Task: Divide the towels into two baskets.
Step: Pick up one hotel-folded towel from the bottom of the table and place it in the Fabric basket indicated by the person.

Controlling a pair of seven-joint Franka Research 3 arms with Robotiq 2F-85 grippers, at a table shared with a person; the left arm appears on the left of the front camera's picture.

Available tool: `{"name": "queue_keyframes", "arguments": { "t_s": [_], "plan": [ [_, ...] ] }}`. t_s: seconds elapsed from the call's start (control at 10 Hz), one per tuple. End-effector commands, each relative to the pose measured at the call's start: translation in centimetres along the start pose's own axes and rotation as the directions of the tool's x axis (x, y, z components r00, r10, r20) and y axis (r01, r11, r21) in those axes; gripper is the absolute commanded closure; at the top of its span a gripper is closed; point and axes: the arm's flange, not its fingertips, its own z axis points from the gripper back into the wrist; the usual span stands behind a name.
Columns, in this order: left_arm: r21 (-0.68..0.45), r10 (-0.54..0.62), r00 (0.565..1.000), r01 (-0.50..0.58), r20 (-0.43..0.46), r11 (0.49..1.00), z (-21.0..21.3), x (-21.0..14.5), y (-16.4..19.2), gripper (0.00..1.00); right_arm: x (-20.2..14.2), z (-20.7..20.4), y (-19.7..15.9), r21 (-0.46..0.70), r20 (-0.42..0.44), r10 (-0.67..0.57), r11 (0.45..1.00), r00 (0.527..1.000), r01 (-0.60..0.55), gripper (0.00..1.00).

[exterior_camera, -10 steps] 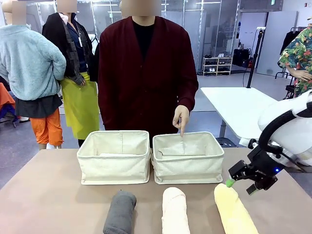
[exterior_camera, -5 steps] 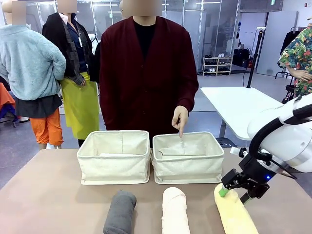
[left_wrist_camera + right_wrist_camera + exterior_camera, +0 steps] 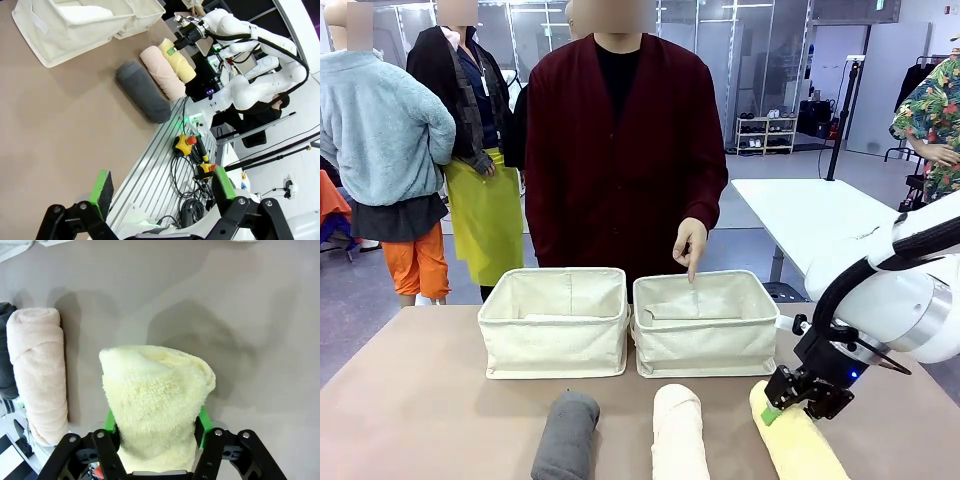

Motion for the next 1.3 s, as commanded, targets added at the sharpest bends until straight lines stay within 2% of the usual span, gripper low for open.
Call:
{"name": "queue_keyframes", "arguments": {
  "t_s": [0.0, 0.2, 0.4, 0.5, 0.6, 0.7, 0.9, 1.0, 1.1, 1.2],
  "plan": [
    [-0.012, -0.015, 1.000, 0.015, 0.008, 1.000, 0.1, -0.3, -0.2, 0.00, -6.5, -1.2, 0.4, -0.041, 0.007, 0.012, 0.999, 1.000, -0.012, 1.00],
    [-0.012, -0.015, 1.000, 0.015, 0.008, 1.000, 0.1, -0.3, -0.2, 0.00, -6.8, -0.2, 0.9, -0.053, 0.021, 0.036, 0.998, 0.999, -0.035, 1.00],
    [-0.012, -0.015, 1.000, 0.015, 0.008, 1.000, 0.1, -0.3, -0.2, 0.00, -7.6, 2.2, 3.4, -0.124, -0.007, 0.125, 0.984, 0.992, -0.125, 1.00],
    [-0.012, -0.015, 1.000, 0.015, 0.008, 1.000, 0.1, -0.3, -0.2, 0.00, -8.1, 4.1, 5.9, -0.128, -0.034, 0.220, 0.967, 0.975, -0.222, 1.00],
    [-0.012, -0.015, 1.000, 0.015, 0.008, 1.000, 0.1, -0.3, -0.2, 0.00, -8.6, 5.5, 8.8, -0.112, -0.085, 0.338, 0.931, 0.937, -0.346, 1.00],
    [-0.012, -0.015, 1.000, 0.015, 0.008, 1.000, 0.1, -0.3, -0.2, 0.00, -9.2, 6.0, 11.7, -0.152, -0.092, 0.464, 0.868, 0.881, -0.473, 1.00],
    [-0.012, -0.015, 1.000, 0.015, 0.008, 1.000, 0.1, -0.3, -0.2, 0.00, -9.1, 5.7, 15.1, -0.185, -0.276, 0.671, 0.666, 0.689, -0.722, 1.00],
    [-0.012, -0.015, 1.000, 0.015, 0.008, 1.000, 0.1, -0.3, -0.2, 0.00, -8.9, 5.3, 15.8, -0.155, -0.340, 0.734, 0.573, 0.588, -0.805, 1.00],
    [-0.012, -0.015, 1.000, 0.015, 0.008, 1.000, 0.1, -0.3, -0.2, 0.00, -8.9, 5.0, 16.1, -0.095, -0.423, 0.821, 0.381, 0.384, -0.920, 1.00],
    [-0.012, -0.015, 1.000, 0.015, 0.008, 1.000, 0.1, -0.3, -0.2, 0.00, -9.2, 5.0, 15.9, -0.043, -0.458, 0.839, 0.311, 0.295, -0.949, 1.00]
  ]
}}
